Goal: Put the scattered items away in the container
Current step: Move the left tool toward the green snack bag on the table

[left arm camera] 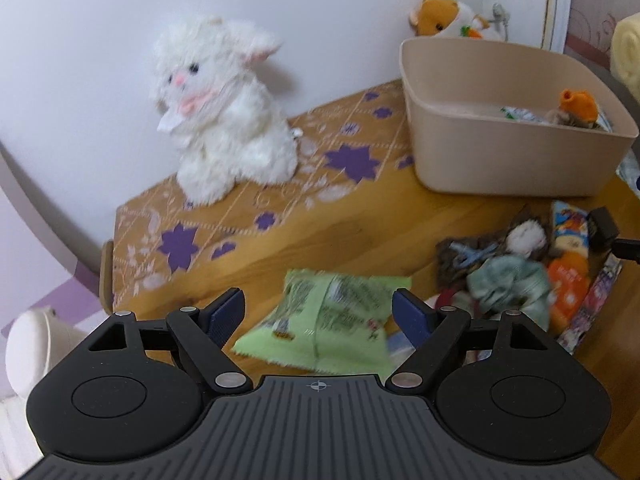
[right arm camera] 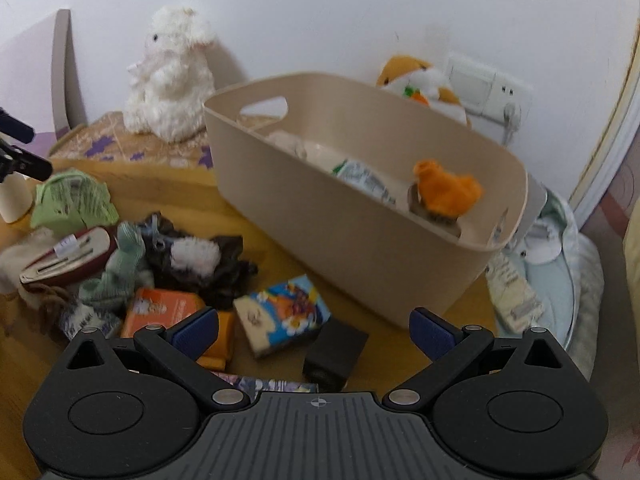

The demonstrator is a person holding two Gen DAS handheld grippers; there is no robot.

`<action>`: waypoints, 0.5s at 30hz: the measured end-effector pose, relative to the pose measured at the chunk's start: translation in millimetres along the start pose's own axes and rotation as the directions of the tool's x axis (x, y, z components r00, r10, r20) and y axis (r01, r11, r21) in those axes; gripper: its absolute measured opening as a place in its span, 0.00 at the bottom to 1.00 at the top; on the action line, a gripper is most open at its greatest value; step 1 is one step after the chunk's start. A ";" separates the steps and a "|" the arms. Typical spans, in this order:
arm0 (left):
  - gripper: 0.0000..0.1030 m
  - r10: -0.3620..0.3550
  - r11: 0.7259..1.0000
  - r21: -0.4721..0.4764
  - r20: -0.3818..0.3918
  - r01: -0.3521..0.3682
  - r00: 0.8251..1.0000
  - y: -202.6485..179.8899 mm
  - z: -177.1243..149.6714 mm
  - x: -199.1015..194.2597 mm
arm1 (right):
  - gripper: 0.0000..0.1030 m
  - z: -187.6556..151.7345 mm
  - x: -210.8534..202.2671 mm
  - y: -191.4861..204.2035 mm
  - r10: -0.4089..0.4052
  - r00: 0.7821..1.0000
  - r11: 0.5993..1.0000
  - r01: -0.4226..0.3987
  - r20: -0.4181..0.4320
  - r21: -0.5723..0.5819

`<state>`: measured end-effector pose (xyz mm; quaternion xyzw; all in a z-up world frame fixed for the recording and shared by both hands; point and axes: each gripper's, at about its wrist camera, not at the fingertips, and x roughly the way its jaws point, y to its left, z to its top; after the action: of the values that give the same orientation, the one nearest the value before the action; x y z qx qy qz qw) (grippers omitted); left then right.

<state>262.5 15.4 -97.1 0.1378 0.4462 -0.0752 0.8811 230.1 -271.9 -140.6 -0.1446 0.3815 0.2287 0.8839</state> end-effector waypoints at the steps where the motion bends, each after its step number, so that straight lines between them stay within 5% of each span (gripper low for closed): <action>1: 0.80 -0.002 1.000 0.000 -0.006 0.002 1.000 3.0 -1.6 2.4 | 1.00 -2.2 2.5 -0.4 -0.003 1.000 1.000 0.003 -0.010 0.015; 7: 0.80 -0.023 1.000 0.014 -0.036 0.024 0.999 14.4 -5.8 18.0 | 1.00 -11.9 18.4 -7.6 -0.022 0.998 0.993 0.029 -0.062 0.116; 15: 0.80 -0.086 0.996 0.011 -0.080 0.087 0.993 22.4 4.8 41.9 | 1.00 -12.9 29.4 -9.8 -0.040 0.996 0.993 0.048 -0.079 0.112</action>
<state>296.7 34.8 -124.3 0.1274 0.4858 -0.1109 0.8576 245.1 -277.2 -170.2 -0.1112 0.4241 0.1815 0.8802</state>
